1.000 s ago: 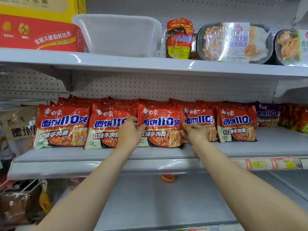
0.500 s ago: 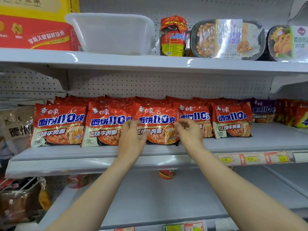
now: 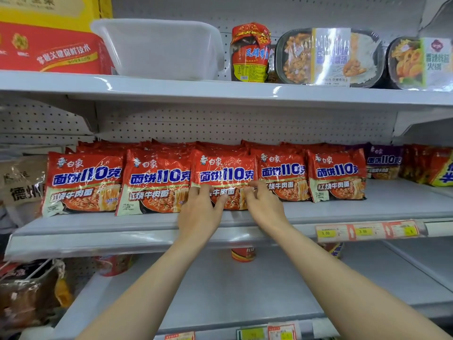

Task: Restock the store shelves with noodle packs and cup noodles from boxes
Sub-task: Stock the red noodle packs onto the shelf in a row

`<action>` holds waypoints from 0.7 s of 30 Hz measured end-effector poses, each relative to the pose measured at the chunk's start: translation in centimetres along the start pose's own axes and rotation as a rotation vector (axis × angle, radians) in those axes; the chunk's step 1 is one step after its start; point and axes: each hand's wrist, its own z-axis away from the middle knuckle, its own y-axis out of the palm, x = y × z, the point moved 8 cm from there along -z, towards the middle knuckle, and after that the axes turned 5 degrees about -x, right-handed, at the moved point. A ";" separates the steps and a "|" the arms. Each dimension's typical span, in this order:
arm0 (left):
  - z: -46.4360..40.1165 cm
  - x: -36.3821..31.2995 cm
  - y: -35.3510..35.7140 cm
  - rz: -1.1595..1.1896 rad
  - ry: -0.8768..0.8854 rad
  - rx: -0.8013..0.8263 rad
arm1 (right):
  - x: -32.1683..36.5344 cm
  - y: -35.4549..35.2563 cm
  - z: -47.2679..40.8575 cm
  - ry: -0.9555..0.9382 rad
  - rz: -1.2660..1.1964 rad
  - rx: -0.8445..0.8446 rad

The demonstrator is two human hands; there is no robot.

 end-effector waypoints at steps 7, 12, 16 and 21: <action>0.2 0.1 0.5 0.021 -0.045 -0.011 | 0.2 0.3 0.3 -0.017 -0.051 0.108; 0.7 -1.2 0.7 0.110 -0.096 -0.034 | -0.3 -1.1 0.4 0.015 -0.161 0.111; 2.2 -3.5 1.0 0.309 -0.121 -0.082 | -1.1 -3.7 1.3 0.011 -0.283 0.105; 6.4 -7.0 2.8 0.652 -0.319 -0.020 | -4.0 -7.2 2.5 0.032 -0.411 0.141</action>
